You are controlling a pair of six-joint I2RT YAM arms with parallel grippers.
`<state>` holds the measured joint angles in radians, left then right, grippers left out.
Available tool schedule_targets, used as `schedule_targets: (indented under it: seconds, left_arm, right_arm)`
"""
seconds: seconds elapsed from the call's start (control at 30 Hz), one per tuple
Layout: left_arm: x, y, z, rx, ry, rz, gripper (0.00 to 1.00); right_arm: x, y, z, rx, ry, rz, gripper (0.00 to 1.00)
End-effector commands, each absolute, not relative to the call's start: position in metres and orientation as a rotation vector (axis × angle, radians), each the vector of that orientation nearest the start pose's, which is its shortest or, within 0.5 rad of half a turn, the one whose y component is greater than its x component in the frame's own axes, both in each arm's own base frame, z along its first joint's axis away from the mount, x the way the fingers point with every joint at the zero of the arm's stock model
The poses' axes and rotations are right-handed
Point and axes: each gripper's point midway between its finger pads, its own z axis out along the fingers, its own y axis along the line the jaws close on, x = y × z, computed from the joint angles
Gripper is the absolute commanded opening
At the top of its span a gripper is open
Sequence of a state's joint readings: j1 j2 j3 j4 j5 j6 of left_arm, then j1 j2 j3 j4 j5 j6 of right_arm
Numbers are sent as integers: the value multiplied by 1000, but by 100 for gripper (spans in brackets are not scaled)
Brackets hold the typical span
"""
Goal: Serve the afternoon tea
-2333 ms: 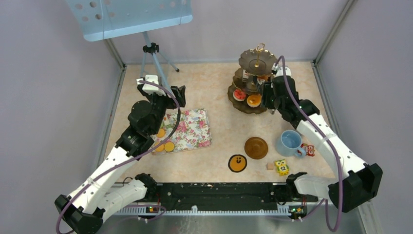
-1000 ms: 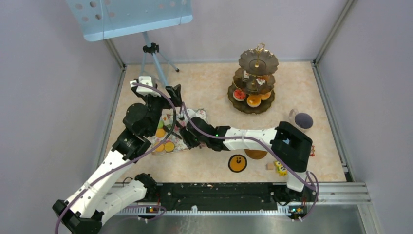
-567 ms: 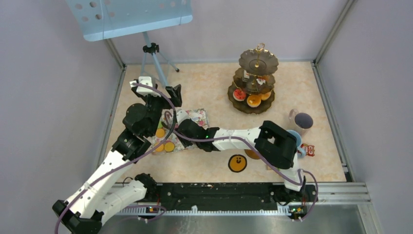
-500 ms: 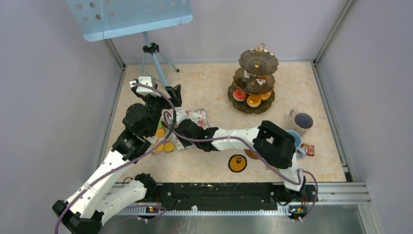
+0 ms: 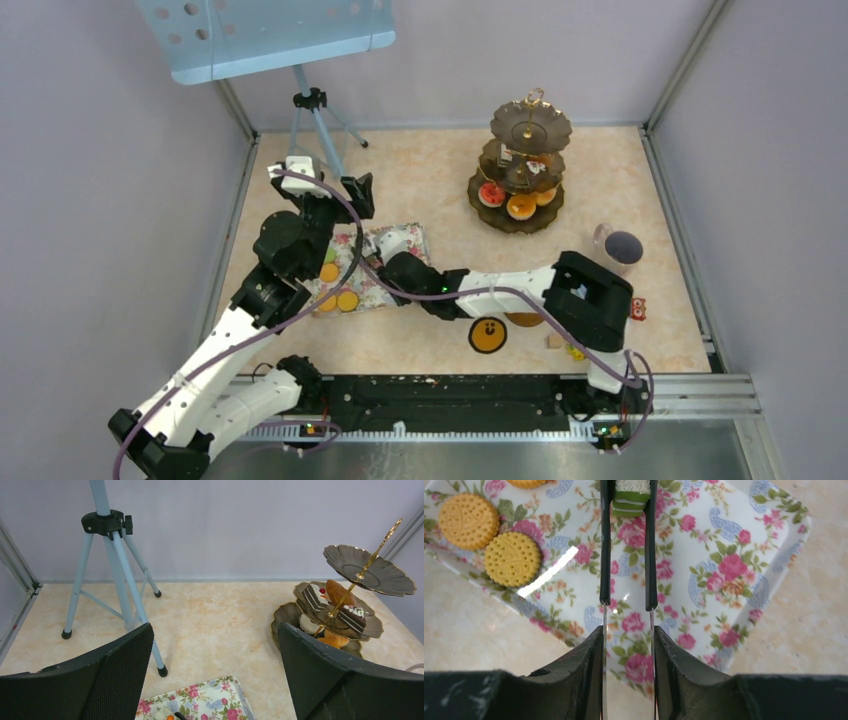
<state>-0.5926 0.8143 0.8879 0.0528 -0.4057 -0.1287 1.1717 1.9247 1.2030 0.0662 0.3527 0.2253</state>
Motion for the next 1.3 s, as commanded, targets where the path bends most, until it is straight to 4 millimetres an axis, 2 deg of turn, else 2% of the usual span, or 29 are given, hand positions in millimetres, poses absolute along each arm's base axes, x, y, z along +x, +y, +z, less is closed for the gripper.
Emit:
schedule_targets:
  seconds: [0.0, 0.13, 0.23, 0.37, 0.5, 0.6, 0.7, 0.9, 1.1, 1.27]
  left_arm:
    - [303, -127, 383, -9, 1425, -310, 99]
    - [304, -130, 382, 2, 1431, -322, 99]
    - [307, -132, 377, 3, 1445, -316, 99]
    - [308, -137, 375, 18, 1453, -336, 99]
    - [312, -137, 372, 14, 1467, -322, 99]
    - [311, -139, 372, 21, 1464, -336, 99]
    - [312, -139, 371, 20, 1470, -334, 99]
    - [312, -139, 371, 22, 1470, -335, 99]
    - [311, -139, 372, 23, 1466, -339, 99]
    - [310, -139, 373, 22, 1464, -337, 99]
  right_arm:
    - [235, 428, 135, -733, 1903, 505, 19]
    - [222, 381, 145, -664, 1894, 503, 19]
    - [219, 338, 156, -594, 1902, 428, 19]
    - [223, 282, 190, -481, 1864, 301, 19]
    - [236, 227, 223, -355, 1849, 179, 18]
    - [245, 199, 246, -304, 1821, 173, 18]
    - [254, 184, 261, -297, 1811, 208, 18]
    - [271, 167, 270, -233, 1817, 192, 17]
    - [288, 153, 261, -191, 1861, 146, 17]
    - [297, 150, 249, -193, 1908, 160, 17]
